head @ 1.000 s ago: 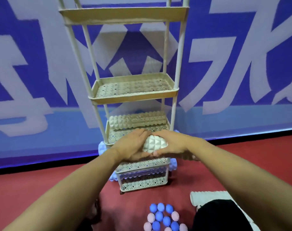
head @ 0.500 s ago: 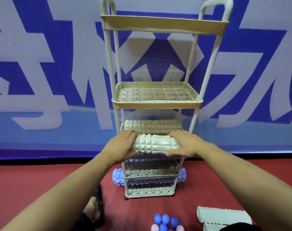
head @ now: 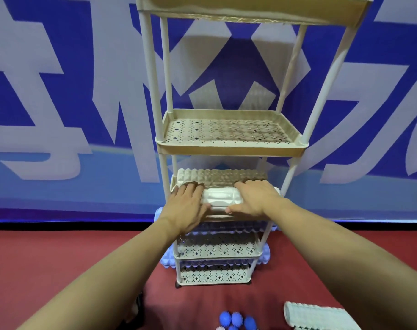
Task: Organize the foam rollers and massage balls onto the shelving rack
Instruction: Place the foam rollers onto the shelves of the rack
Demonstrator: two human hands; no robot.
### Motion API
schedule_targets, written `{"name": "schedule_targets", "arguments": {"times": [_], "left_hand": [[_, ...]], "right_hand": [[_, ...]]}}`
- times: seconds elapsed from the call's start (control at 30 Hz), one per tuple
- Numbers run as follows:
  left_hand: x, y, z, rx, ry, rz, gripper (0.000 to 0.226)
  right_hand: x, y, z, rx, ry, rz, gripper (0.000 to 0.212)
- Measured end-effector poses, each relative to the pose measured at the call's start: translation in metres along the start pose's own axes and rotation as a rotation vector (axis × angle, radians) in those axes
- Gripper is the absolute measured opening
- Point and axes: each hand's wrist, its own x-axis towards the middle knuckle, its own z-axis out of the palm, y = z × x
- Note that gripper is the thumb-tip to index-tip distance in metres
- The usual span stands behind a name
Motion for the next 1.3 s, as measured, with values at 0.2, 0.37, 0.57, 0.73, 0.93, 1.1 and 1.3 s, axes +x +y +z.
{"name": "schedule_targets", "arguments": {"times": [0.2, 0.37, 0.57, 0.73, 0.93, 1.1, 1.3], "left_hand": [[0.005, 0.009, 0.003, 0.038, -0.093, -0.093, 0.052], [0.005, 0.011, 0.013, 0.039, -0.116, -0.068, 0.060], [-0.001, 0.023, 0.019, 0.069, -0.022, -0.066, 0.061], [-0.019, 0.058, 0.018, -0.073, 0.184, 0.226, 0.044], [-0.044, 0.117, 0.058, -0.170, -0.009, 0.236, 0.047], [-0.043, 0.166, 0.097, -0.212, -0.162, 0.268, 0.052], [-0.021, 0.229, 0.150, -0.219, -0.308, 0.361, 0.058]], "right_hand": [[0.017, 0.005, 0.015, 0.110, -0.058, 0.018, 0.061], [0.014, 0.018, 0.033, 0.159, -0.059, 0.057, 0.047], [-0.002, 0.020, 0.042, 0.144, 0.084, 0.024, 0.045], [-0.041, 0.036, 0.058, 0.197, 0.439, -0.310, 0.048], [-0.102, 0.065, 0.101, 0.191, 0.317, -0.302, 0.046], [-0.153, 0.102, 0.152, 0.207, 0.047, -0.193, 0.055], [-0.207, 0.167, 0.227, 0.191, -0.252, 0.005, 0.066]]}}
